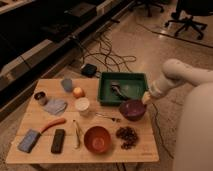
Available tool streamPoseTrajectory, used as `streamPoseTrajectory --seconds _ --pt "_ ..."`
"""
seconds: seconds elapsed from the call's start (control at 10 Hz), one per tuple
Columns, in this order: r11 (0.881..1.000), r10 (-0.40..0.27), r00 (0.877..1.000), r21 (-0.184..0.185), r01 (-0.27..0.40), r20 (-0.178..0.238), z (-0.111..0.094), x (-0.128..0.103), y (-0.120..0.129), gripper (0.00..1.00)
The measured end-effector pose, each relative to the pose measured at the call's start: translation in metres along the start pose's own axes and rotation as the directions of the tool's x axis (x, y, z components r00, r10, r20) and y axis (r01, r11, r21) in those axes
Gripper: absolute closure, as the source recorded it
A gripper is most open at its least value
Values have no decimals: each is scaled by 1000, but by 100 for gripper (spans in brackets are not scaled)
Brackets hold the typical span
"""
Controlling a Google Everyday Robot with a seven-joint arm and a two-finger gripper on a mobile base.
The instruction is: Stack bowls on top of each other
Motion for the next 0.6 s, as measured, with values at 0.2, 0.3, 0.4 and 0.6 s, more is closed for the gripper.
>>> streamPoseTrajectory --seconds 0.2,0.3,0.4,0.6 --pt "998 -62 998 3 62 13 6 -17 25 100" --pt "996 -93 995 1 93 18 10 -24 37 100" --pt "991 -131 991 -4 131 26 15 -32 51 100" --pt "978 -206 977 -18 207 62 19 -35 68 100"
